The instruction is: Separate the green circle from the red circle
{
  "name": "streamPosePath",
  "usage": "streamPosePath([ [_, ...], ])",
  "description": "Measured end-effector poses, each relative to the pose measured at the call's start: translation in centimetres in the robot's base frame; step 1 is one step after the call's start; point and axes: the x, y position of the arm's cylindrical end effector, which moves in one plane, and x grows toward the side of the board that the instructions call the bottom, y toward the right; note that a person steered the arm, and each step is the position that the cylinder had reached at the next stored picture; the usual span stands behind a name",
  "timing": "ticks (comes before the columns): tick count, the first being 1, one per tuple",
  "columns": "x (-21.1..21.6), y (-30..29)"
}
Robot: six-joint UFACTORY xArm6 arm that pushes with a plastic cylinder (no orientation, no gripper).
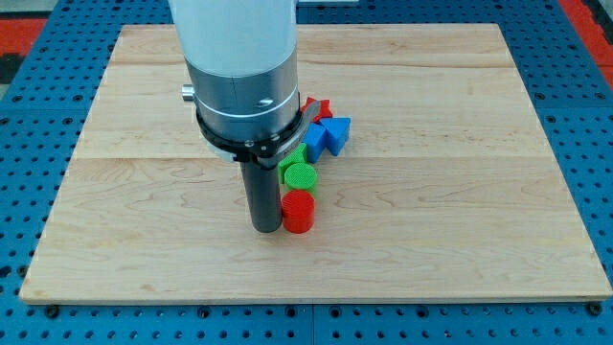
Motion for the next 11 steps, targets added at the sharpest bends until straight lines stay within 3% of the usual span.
streamPosePath([
  [3,-2.7,0.2],
  [11,-3.1,10.7],
])
